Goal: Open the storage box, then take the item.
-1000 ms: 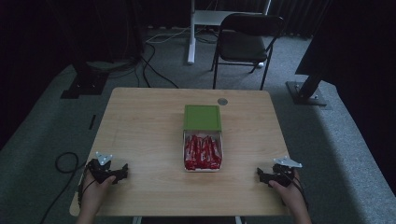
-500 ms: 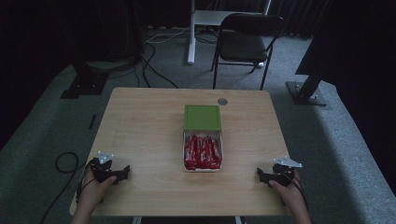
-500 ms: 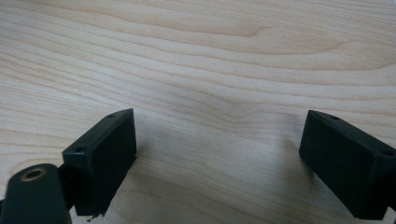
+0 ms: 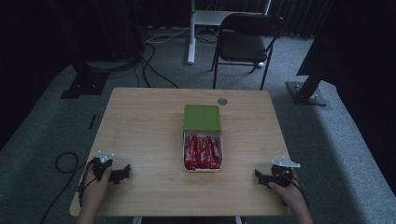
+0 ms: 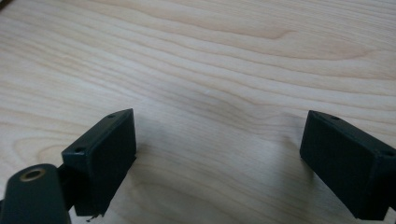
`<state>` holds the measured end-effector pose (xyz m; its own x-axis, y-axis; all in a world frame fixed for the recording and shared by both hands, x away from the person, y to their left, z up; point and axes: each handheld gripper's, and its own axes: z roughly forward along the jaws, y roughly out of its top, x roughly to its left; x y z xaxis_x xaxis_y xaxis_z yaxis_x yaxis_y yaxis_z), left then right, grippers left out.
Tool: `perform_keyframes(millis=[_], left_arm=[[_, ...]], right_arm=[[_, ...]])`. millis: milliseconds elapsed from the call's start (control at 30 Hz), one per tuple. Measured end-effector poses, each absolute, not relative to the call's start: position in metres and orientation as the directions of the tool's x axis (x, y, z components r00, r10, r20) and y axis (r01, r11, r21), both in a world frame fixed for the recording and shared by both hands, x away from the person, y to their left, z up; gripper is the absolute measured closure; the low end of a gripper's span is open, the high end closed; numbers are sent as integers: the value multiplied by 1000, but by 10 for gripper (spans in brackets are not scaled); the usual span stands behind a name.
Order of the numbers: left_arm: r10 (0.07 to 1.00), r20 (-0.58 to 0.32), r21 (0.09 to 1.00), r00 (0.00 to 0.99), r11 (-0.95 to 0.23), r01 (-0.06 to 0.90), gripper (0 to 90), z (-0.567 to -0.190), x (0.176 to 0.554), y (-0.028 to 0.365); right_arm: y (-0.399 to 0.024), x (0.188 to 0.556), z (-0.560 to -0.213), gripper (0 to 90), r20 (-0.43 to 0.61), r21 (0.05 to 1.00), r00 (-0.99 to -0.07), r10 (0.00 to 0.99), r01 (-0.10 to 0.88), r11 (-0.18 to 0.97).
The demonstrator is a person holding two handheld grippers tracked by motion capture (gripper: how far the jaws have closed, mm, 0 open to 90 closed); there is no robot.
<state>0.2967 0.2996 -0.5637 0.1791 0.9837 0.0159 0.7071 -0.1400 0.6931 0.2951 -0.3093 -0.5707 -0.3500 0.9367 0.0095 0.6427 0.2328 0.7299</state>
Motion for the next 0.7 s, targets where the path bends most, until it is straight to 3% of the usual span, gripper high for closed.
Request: perform_keyframes(millis=[500, 700], left_arm=[[983, 17, 690, 182, -143, 709, 4, -564, 298, 299], [983, 17, 690, 183, -143, 709, 4, -564, 298, 299]], right_arm=[[-304, 288, -568, 130, -4, 726, -361, 933, 640, 251], [-303, 286, -557, 131, 21, 743, -318, 948, 640, 198]])
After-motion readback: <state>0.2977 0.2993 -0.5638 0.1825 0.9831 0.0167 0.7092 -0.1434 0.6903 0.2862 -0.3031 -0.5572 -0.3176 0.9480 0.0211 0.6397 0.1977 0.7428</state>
